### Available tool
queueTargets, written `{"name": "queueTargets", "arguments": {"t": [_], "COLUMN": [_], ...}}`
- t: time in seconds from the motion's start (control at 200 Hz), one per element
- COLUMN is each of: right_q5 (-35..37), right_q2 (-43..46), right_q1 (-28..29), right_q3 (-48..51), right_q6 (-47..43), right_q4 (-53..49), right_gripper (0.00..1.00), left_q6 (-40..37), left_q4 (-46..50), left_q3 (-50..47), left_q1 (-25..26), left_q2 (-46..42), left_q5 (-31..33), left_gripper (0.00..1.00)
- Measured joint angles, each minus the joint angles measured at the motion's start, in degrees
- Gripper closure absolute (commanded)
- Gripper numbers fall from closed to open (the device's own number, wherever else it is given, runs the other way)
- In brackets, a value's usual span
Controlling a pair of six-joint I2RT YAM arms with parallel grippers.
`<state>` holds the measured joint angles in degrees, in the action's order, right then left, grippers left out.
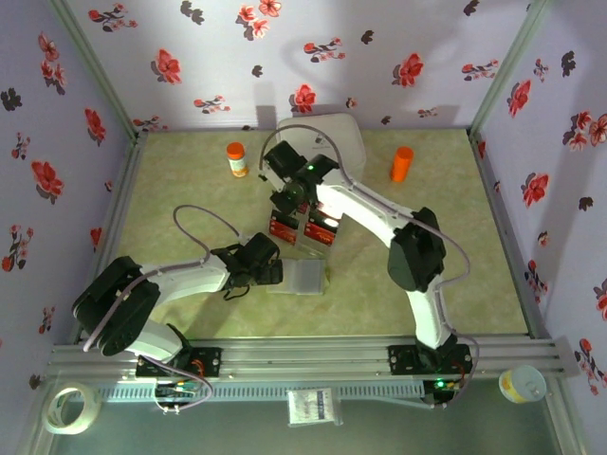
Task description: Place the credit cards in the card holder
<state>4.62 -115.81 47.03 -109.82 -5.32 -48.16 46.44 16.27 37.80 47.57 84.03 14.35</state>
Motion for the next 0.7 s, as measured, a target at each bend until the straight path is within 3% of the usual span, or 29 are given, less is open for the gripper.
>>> {"name": "queueTargets", "arguments": {"t": [0.295, 0.7], "right_q5": [-1.70, -4.96], "right_q2": [21.18, 39.93], "right_q1": [1.49, 7.80], "right_q3": [23.61, 66.40], "right_q6": [10.64, 41.00], "right_q4": [12.48, 43.32], "right_gripper": [1.00, 1.00], "left_q6": [0.02, 0.11], "left_q4": [-0.24, -2.32], "left_q3": [-0.42, -2.54], "left_q1": [0.00, 0.00], "left_q2": [-0.68, -2.69], "left_q5": [-0.04, -0.46], "left_gripper": [0.00, 0.00]}}
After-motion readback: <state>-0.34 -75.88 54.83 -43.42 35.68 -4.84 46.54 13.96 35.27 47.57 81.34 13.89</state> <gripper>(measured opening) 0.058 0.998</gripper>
